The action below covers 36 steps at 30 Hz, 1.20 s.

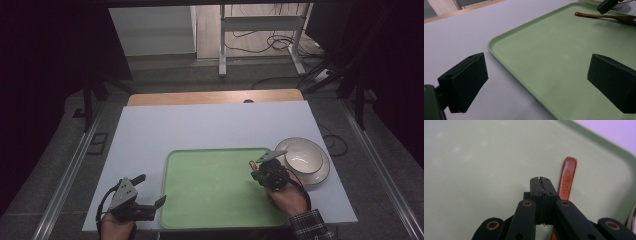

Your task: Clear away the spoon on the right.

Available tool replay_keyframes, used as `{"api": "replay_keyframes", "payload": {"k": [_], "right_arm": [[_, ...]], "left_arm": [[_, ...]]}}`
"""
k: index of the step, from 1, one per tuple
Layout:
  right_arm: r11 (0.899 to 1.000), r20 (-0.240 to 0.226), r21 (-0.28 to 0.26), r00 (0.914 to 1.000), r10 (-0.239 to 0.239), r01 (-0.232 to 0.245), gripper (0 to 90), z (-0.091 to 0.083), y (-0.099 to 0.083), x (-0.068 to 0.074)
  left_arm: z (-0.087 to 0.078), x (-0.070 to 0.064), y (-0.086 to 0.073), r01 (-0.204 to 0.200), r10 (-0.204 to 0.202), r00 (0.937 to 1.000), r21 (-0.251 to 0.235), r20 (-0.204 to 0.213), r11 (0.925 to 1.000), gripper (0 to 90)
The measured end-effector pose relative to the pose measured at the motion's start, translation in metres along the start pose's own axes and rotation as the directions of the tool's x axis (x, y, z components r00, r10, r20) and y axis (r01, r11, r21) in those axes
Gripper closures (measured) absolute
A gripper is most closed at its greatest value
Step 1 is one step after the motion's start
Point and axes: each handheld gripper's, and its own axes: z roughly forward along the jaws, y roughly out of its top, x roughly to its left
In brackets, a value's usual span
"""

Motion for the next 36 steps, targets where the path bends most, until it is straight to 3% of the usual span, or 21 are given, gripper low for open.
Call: {"api": "replay_keyframes", "payload": {"k": [5, 14, 36], "right_arm": [[1.000, 0.002, 0.019, 1.0000, -0.007, 0.007, 89.8, 0.005, -0.003, 0.000], [0.999, 0.046, 0.051, 0.9989, 0.008, -0.011, 89.9, 0.011, -0.009, -0.010], [0.996, 0.106, 0.042, 0.9918, 0.072, -0.077, 90.0, 0.007, -0.013, -0.028]], "left_arm": [[0.000, 0.000, 0.000, 0.000, 0.000, 1.0000, 0.001, 0.000, 1.0000, 2.9], [0.000, 0.000, 0.000, -0.002, 0.002, 1.0000, 0.004, -0.001, 1.0000, 2.9], [0.000, -0.001, 0.000, -0.008, 0.008, 1.0000, 0.008, -0.003, 0.9999, 2.9]]}}
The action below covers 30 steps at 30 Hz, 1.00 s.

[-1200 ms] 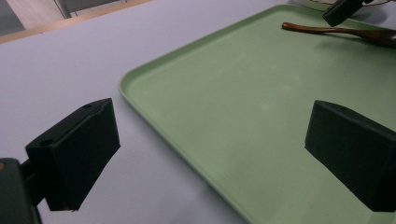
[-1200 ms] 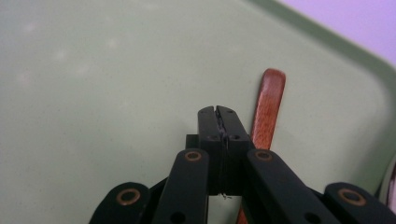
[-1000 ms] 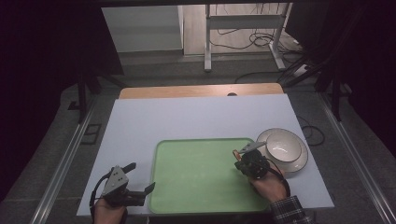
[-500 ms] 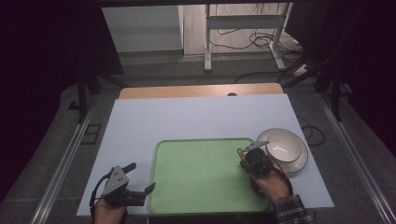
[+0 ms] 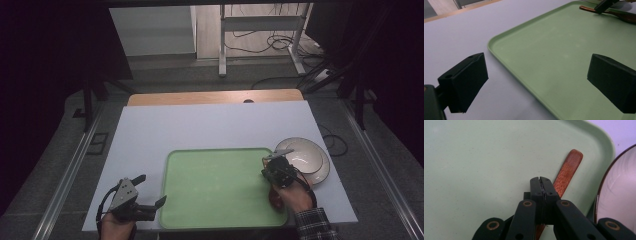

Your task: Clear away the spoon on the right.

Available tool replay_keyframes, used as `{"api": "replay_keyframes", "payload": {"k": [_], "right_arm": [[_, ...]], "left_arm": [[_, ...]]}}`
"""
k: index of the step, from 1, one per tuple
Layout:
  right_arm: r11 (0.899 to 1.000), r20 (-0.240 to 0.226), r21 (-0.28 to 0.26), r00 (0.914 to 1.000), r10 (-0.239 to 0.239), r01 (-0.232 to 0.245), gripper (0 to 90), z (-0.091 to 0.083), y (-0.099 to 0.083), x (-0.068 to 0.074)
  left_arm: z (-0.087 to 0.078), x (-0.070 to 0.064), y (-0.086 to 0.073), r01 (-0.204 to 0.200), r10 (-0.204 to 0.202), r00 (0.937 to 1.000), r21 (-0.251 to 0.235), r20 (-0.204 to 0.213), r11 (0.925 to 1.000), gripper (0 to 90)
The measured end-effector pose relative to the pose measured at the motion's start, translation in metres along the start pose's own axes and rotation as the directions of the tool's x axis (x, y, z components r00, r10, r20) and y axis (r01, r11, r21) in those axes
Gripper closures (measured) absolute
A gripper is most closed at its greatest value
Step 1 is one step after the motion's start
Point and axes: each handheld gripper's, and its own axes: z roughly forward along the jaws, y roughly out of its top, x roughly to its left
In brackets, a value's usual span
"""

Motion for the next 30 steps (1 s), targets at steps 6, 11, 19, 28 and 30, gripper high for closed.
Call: {"api": "replay_keyframes", "payload": {"k": [6, 11, 19, 28, 30], "right_arm": [[1.000, 0.005, 0.003, 1.0000, 0.006, -0.006, 89.9, 0.0010, -0.0005, -0.0018], [1.000, 0.005, 0.000, 1.0000, 0.008, -0.008, 89.8, 0.0007, -0.0007, -0.0031], [1.000, -0.002, -0.026, 0.9999, -0.012, 0.012, 82.7, -0.0029, 0.0012, -0.0003], [0.999, -0.003, -0.044, 0.9997, -0.023, 0.023, 73.9, -0.0064, 0.0031, 0.0021], [0.999, -0.006, -0.049, 0.9998, -0.021, 0.021, 69.5, -0.0072, 0.0036, 0.0025]], "left_arm": [[0.0000, -0.0002, -0.0001, 0.002, -0.002, 1.0000, 0.000, 0.000, 1.0000, 2.9], [-0.0001, -0.0003, 0.0000, 0.001, -0.001, 1.0000, 0.000, 0.000, 1.0000, 2.9], [-0.0002, -0.0003, 0.0000, 0.001, -0.001, 1.0000, -0.001, -0.001, 1.0000, 2.9], [-0.0002, -0.0004, 0.0000, 0.001, -0.001, 1.0000, 0.000, -0.001, 1.0000, 2.9], [-0.0001, -0.0004, 0.0000, 0.001, -0.001, 1.0000, 0.000, -0.001, 1.0000, 2.9]]}}
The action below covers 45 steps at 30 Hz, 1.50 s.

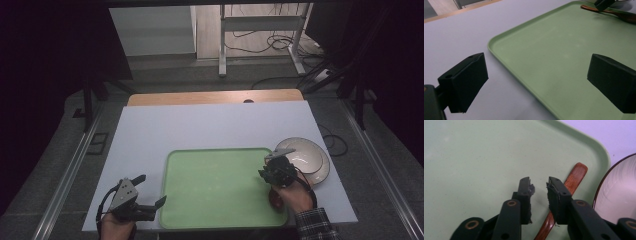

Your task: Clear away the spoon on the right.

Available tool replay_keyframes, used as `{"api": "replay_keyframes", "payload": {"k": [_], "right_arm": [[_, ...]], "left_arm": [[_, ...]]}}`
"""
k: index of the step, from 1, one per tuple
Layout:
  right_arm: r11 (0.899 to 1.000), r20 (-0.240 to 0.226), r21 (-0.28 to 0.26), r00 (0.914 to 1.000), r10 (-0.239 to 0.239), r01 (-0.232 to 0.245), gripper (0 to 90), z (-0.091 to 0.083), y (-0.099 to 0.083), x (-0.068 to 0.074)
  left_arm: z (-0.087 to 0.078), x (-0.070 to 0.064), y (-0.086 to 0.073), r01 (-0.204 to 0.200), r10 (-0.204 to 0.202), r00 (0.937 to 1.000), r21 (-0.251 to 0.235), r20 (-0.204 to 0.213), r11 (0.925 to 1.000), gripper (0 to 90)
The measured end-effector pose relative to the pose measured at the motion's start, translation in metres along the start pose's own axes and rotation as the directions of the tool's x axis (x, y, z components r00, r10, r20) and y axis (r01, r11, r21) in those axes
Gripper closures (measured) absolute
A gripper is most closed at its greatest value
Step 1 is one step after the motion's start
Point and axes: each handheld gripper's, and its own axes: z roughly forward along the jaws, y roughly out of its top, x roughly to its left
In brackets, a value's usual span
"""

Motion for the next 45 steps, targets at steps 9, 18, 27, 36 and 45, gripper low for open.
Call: {"api": "replay_keyframes", "payload": {"k": [9, 18, 27, 36, 45], "right_arm": [[1.000, -0.004, -0.013, 1.0000, -0.006, 0.006, 58.4, -0.002, 0.002, 0.002], [1.000, -0.006, -0.023, 0.9999, -0.011, 0.011, 46.7, -0.004, 0.004, 0.003], [0.999, -0.023, -0.043, 0.9997, -0.009, 0.008, 35.4, -0.007, 0.006, 0.003], [0.997, -0.010, -0.071, 0.9995, -0.030, 0.029, 23.8, -0.013, 0.008, 0.003], [0.995, -0.007, -0.087, 0.9991, -0.042, 0.042, 14.0, -0.021, 0.006, 0.004]], "left_arm": [[0.000, 0.000, 0.000, 0.000, 0.000, 1.0000, 0.000, 0.000, 1.0000, 2.9], [0.000, 0.000, 0.000, 0.000, 0.000, 1.0000, 0.001, 0.000, 1.0000, 2.9], [0.000, 0.000, 0.000, 0.000, 0.000, 1.0000, 0.000, 0.000, 1.0000, 2.9], [0.000, 0.000, 0.000, 0.002, -0.002, 1.0000, -0.001, -0.001, 1.0000, 2.9], [-0.001, 0.000, 0.000, 0.003, -0.003, 1.0000, -0.003, -0.001, 1.0000, 2.9]]}}
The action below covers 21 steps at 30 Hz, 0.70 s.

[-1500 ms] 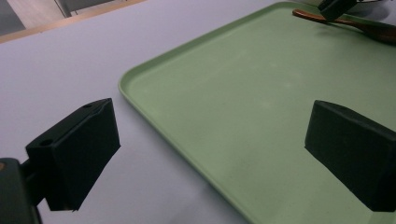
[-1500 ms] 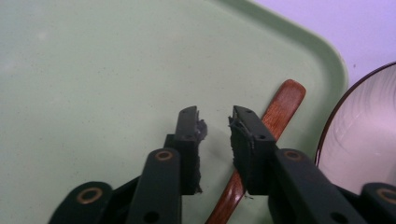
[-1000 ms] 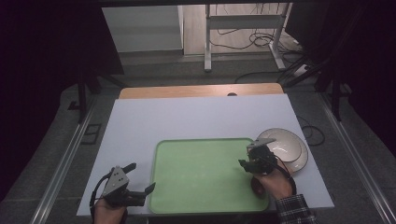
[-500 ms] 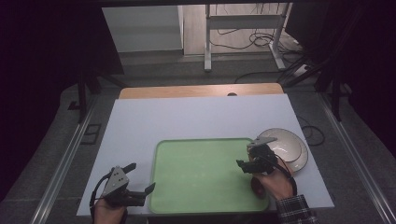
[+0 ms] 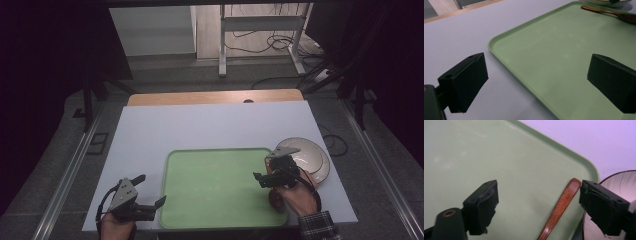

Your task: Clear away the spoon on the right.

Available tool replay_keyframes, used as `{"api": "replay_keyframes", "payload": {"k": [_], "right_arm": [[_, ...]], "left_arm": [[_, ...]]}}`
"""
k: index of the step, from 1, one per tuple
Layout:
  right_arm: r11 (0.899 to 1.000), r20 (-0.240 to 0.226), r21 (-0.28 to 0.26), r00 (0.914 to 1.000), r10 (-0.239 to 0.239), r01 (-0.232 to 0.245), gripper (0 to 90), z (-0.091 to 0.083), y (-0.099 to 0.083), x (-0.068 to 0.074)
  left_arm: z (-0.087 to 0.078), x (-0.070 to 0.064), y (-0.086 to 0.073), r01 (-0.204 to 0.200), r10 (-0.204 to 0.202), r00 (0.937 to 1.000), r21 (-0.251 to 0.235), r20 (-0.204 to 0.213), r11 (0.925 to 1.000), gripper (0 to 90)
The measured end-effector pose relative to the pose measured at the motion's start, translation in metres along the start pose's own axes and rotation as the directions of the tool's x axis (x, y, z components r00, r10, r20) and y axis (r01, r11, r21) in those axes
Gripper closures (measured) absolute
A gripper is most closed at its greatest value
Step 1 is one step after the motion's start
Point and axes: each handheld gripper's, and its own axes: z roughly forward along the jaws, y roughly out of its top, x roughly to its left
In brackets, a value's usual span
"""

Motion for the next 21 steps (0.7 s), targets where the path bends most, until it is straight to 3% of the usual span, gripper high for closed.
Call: {"api": "replay_keyframes", "payload": {"k": [11, 21], "right_arm": [[0.999, -0.016, -0.048, 0.9998, -0.013, 0.012, 6.7, -0.013, -0.002, 0.004], [0.998, -0.004, -0.066, 0.9997, -0.024, 0.023, 1.6, -0.021, -0.008, 0.006]], "left_arm": [[0.000, 0.000, 0.000, 0.000, 0.000, 1.0000, 0.001, 0.000, 1.0000, 2.9], [0.000, 0.000, 0.000, 0.000, 0.000, 1.0000, -0.001, -0.001, 1.0000, 2.9]]}}
